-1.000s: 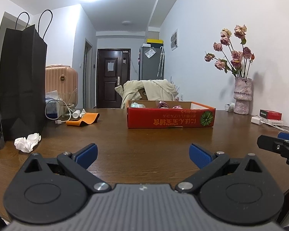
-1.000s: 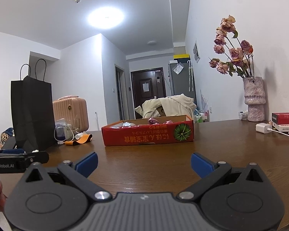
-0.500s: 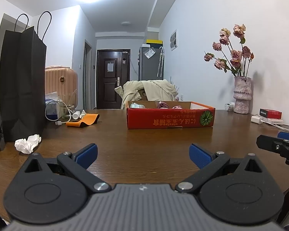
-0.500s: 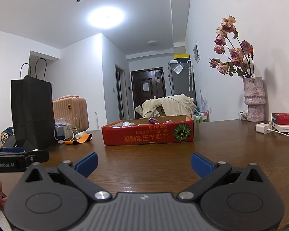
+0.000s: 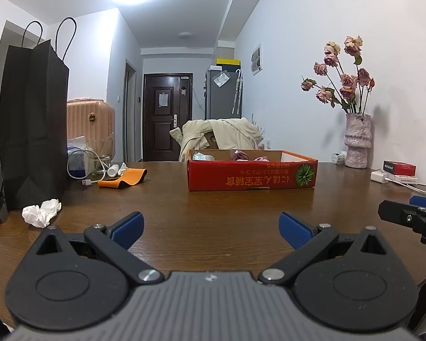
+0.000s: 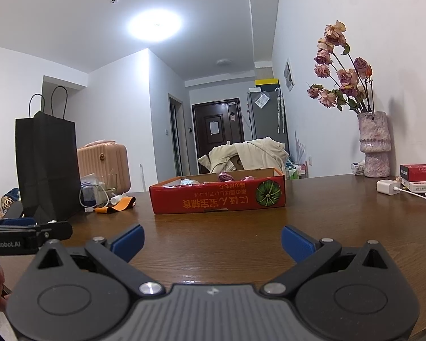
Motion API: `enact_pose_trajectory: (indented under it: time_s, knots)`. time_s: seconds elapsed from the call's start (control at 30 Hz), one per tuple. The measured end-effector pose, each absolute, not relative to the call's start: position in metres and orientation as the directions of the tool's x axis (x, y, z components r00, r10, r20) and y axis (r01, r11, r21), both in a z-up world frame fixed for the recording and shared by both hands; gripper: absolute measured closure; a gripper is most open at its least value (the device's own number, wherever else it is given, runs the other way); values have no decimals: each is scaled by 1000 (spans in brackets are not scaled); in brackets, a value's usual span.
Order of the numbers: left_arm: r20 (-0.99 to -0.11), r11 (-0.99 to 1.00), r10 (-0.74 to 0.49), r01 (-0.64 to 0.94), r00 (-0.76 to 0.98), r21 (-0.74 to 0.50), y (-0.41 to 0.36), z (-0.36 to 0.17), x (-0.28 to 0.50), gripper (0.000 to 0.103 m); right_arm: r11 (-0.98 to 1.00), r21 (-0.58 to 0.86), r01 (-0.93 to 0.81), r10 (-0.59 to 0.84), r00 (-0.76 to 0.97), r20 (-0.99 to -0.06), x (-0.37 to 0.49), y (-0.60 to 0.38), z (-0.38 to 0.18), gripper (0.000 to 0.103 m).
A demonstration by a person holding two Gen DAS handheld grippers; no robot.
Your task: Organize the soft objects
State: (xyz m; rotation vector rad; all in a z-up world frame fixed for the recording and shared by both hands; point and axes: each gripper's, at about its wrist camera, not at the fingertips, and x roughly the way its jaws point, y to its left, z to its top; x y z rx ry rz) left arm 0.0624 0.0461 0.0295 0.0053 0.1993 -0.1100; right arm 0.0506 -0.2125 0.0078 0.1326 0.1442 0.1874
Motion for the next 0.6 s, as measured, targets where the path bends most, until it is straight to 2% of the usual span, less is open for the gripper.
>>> enact_pose_trajectory:
  time_s: [0.6]
  knots:
    - [-175,993,-113,115,978,3,44,31,57,0,975,138,-173,189,975,-118,47,-212,9,0]
